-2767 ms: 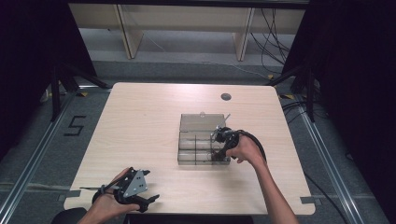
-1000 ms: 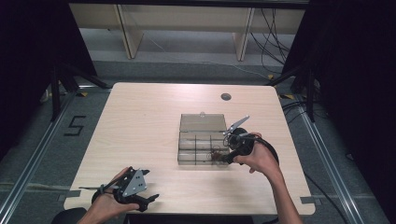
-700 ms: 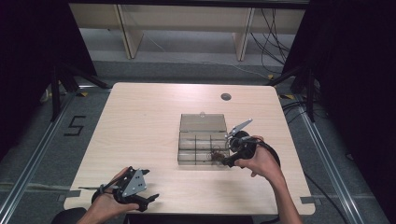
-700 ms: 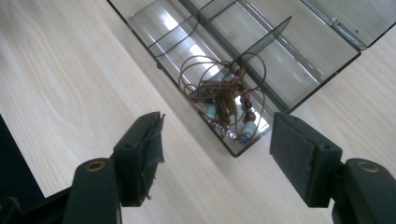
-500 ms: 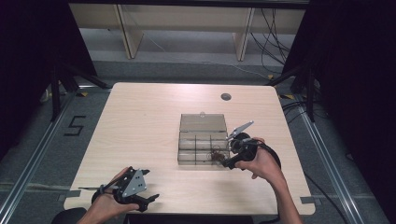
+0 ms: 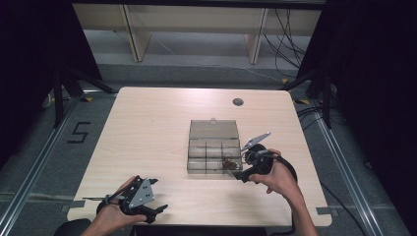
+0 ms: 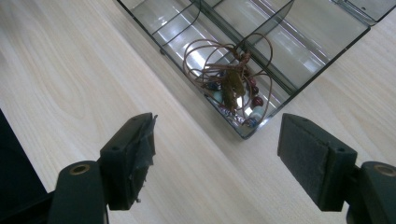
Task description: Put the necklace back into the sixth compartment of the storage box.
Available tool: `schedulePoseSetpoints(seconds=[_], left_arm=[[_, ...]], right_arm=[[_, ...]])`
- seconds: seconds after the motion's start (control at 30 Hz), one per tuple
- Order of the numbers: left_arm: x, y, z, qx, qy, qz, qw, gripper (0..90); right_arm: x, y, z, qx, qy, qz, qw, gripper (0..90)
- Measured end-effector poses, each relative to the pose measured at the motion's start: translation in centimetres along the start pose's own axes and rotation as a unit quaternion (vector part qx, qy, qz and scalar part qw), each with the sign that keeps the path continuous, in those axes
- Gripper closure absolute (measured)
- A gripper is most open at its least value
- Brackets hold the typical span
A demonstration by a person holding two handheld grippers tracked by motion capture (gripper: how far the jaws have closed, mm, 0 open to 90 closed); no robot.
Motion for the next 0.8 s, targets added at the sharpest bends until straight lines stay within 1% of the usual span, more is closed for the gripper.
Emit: schedulePoseSetpoints(seconds=[0.07, 0.1, 0.13, 0.17, 0.2, 0.23, 0.27, 0.33, 0.37, 0.43, 0.47, 0.5, 0.53, 0.57, 0.6, 0.63, 0.67, 0.7, 0.73, 0.77, 0.8], left_arm=[[0.00, -0.02, 0.02, 0.001, 0.000, 0.000, 1.0000, 15.0], [0.00, 0.00, 0.00, 0.000, 0.000, 0.000, 1.0000, 15.0], [0.01, 0.00, 0.00, 0.000, 0.000, 0.000, 1.0000, 15.0], [0.04, 0.07, 0.08, -0.003, 0.004, -0.001, 1.0000, 15.0], [0.04, 0.07, 0.08, -0.003, 0.004, -0.001, 1.0000, 15.0], [0.00, -0.03, 0.04, 0.000, 0.001, 0.000, 1.0000, 15.0], [-0.01, -0.01, 0.03, 0.001, 0.000, -0.001, 1.0000, 15.0], [0.01, 0.00, 0.01, 0.001, 0.000, 0.000, 1.0000, 15.0], [0.02, -0.02, 0.02, 0.000, 0.000, -0.001, 1.0000, 15.0], [0.05, -0.05, 0.09, 0.000, 0.003, 0.002, 1.0000, 15.0], [0.04, 0.07, 0.12, -0.004, 0.003, -0.001, 1.0000, 15.0], [0.05, 0.07, 0.15, -0.003, 0.004, -0.002, 1.0000, 15.0], [0.01, -0.02, 0.10, 0.000, -0.001, 0.001, 1.0000, 15.0], [0.05, -0.03, 0.12, 0.001, 0.000, 0.002, 1.0000, 15.0], [0.13, 0.15, 0.21, -0.005, 0.004, -0.001, 1.0000, 15.0], [0.18, 0.23, 0.25, -0.006, 0.007, -0.003, 1.0000, 15.0], [0.18, 0.21, 0.24, -0.005, 0.006, -0.003, 1.0000, 15.0], [0.14, 0.25, 0.25, -0.005, 0.005, -0.004, 1.0000, 15.0], [0.15, 0.12, 0.27, 0.001, 0.007, -0.002, 1.0000, 15.0], [0.11, 0.26, 0.32, -0.006, 0.006, -0.004, 1.0000, 15.0], [0.04, 0.11, 0.31, 0.001, 0.004, -0.001, 1.0000, 15.0]], right_arm=[[0.02, -0.09, 0.09, -0.001, -0.001, 0.004, 1.0000, 27.3], [0.01, -0.04, 0.11, 0.001, -0.004, 0.000, 1.0000, 26.9], [0.06, -0.03, 0.17, -0.003, -0.003, 0.001, 1.0000, 26.9], [0.05, -0.04, 0.19, -0.004, -0.004, 0.002, 1.0000, 26.6], [0.00, 0.01, 0.16, 0.004, -0.010, -0.005, 0.9999, 25.8], [-0.07, 0.09, 0.19, 0.002, -0.013, -0.009, 0.9999, 25.6], [-0.01, -0.03, 0.19, 0.006, -0.015, -0.005, 0.9999, 25.6], [-0.02, -0.07, 0.26, 0.007, -0.015, -0.003, 0.9999, 25.5], [-0.04, 0.10, 0.50, -0.006, -0.010, -0.003, 0.9999, 24.5], [-0.08, 0.14, 0.52, -0.006, -0.013, -0.007, 0.9999, 24.3], [-0.10, 0.21, 0.56, -0.010, -0.013, -0.008, 0.9998, 24.3], [0.01, 0.14, 0.73, -0.021, -0.008, 0.003, 0.9998, 24.2], [-0.06, 0.03, 0.67, -0.009, -0.014, -0.001, 0.9999, 23.8], [-0.13, 0.05, 0.65, -0.008, -0.017, -0.004, 0.9998, 23.6], [-0.11, 0.07, 0.77, -0.018, -0.015, -0.003, 0.9997, 23.5], [-0.11, 0.07, 0.77, -0.018, -0.015, -0.003, 0.9997, 23.5], [-0.18, 0.04, 0.68, -0.010, -0.023, -0.008, 0.9997, 23.3], [-0.18, 0.04, 0.68, -0.010, -0.023, -0.008, 0.9997, 23.3], [-0.12, 0.06, 0.80, -0.023, -0.019, -0.003, 0.9996, 23.3], [-0.12, -0.10, 0.84, -0.014, -0.024, -0.003, 0.9996, 23.2], [-0.12, -0.10, 0.84, -0.014, -0.024, -0.003, 0.9996, 23.2]])
Point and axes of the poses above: each handheld gripper's, and its own axes: x roughly backward along the jaws, z roughly out of its underside, y roughly to its left, the point moved 10 cm from there along -x, roughly forward along the jaws, and after that the axes turned 2 degrees about -y, right-handed, at the moved point
